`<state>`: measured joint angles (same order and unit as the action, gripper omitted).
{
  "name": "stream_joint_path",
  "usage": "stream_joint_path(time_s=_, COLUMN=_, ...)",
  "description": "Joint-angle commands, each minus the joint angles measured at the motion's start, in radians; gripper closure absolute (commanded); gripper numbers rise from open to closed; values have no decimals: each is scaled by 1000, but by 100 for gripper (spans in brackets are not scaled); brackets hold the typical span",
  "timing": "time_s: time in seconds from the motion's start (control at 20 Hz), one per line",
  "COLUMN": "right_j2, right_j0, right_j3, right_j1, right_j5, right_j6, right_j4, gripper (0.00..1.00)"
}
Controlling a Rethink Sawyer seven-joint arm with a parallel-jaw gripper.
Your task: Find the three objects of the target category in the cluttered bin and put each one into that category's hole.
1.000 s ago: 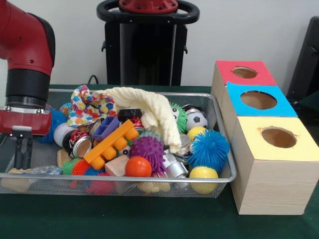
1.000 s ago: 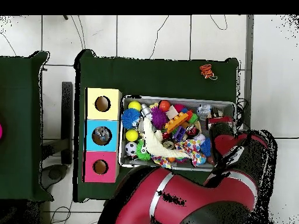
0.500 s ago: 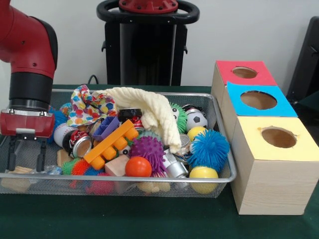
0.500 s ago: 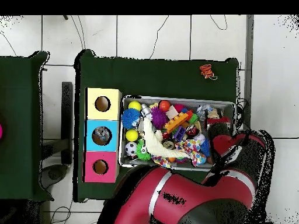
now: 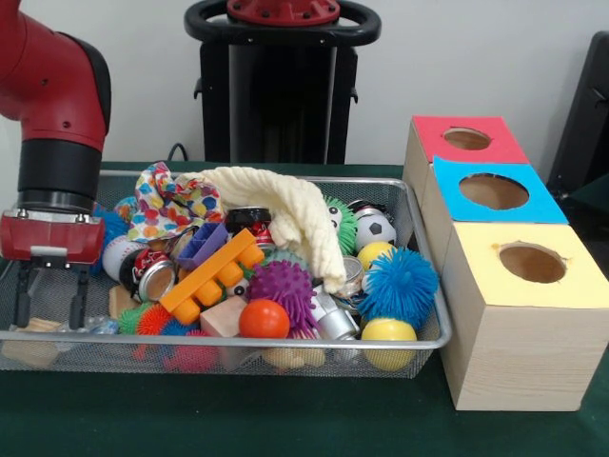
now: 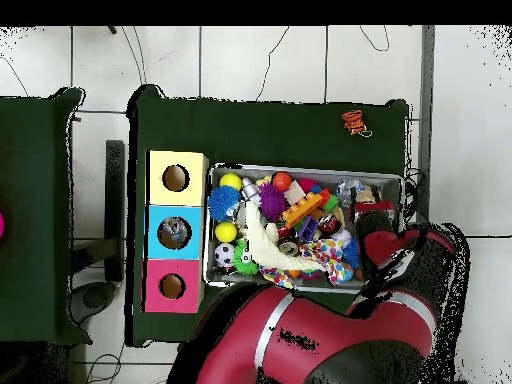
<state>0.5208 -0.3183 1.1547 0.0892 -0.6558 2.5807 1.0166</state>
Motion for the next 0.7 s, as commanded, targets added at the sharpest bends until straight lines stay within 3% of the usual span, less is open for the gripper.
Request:
stream_joint_path(time_s=0.05, right_j2=-104, right_j0=12, right_j3=-21, right_j1=-32, right_j5=-62, right_j6=-69, right_j4=40, gripper=0)
stream_joint_path(time_s=0.2, right_j2=-124, right_j0=14, right_j3=-28, right_j1=-23, right_j5=-135, right_j6=56, right_j4=142, gripper=0)
stream_joint_path(time_s=0.7, right_j2=-150, right_j0=5, right_j3=-21, right_j1=-10, right_j5=-181, right_j6=86, right_j4=181, gripper=0)
